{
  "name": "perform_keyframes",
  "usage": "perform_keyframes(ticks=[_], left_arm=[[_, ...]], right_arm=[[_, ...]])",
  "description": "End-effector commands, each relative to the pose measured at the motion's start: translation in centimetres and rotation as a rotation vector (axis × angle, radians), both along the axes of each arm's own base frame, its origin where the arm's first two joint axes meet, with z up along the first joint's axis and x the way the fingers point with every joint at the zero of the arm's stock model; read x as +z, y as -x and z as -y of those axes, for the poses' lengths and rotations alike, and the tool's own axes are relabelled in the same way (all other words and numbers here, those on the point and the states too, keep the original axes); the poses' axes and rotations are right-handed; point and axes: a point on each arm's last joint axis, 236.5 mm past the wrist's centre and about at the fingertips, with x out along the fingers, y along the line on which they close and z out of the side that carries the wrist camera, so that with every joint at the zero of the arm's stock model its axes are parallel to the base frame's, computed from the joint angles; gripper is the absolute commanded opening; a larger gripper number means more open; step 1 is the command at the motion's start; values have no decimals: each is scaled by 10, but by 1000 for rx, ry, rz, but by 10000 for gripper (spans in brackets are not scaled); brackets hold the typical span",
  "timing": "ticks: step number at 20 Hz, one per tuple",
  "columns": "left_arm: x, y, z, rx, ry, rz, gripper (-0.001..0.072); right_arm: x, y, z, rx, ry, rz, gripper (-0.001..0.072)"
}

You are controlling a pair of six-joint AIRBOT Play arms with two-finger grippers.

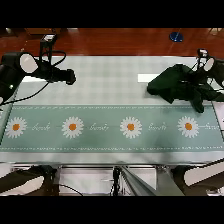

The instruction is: Fold the shirts.

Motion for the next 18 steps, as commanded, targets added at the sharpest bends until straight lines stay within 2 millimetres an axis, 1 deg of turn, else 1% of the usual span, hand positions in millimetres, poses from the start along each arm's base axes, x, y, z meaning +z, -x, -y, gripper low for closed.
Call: perform_keyframes(ticks=[1, 2, 3, 4, 5, 6, 7, 8, 9, 10, 11, 12, 13, 14, 15, 16, 17, 18], left_arm=[[0, 0, 0, 0, 0, 0, 720], [0, 0, 0, 0, 0, 0, 720], [0, 0, 0, 0, 0, 0, 720], [0, 0, 0, 0, 0, 1, 720], [1, 0, 0, 0, 1, 3, 720], [4, -1, 0, 0, 2, 8, 720], [11, -3, 2, 0, 10, 14, 720], [20, -5, 4, -2, 22, 25, 720], [35, -8, 10, -5, 47, 42, 720], [51, -10, 16, -10, 79, 60, 720], [73, -12, 24, -19, 115, 83, 720], [96, -12, 33, -33, 153, 110, 720], [123, -10, 41, -50, 193, 144, 720], [152, -5, 49, -70, 233, 183, 720], [179, 2, 54, -89, 265, 221, 720], [208, 13, 60, -114, 300, 262, 720], [232, 25, 63, -136, 326, 300, 720], [254, 39, 64, -155, 347, 336, 720]], right_arm=[[-42, 19, -13, -24, -63, -127, 482], [-47, 23, -16, -20, -69, -146, 298], [-44, 23, -17, -19, -71, -147, 53], [-36, 20, -20, -23, -82, -126, 27], [-18, 14, -20, -2, -73, -83, 25], [7, 8, -21, 35, -50, -29, 25], [43, 1, -24, 80, -19, 47, 24], [82, -5, -31, 123, 3, 133, 23], [131, -8, -45, 166, 12, 241, 23], [185, -7, -63, 205, 11, 365, 23], [236, -1, -83, 234, 1, 485, 24], [284, 9, -102, 264, -6, 603, 24], [331, 26, -122, 298, -6, 713, 24], [368, 46, -140, 329, -14, 798, 24], [394, 65, -155, 353, -31, 856, 24], [416, 85, -170, 369, -69, 902, 24], [429, 102, -184, 385, -110, 924, 24], [436, 116, -197, 408, -152, 930, 24]])
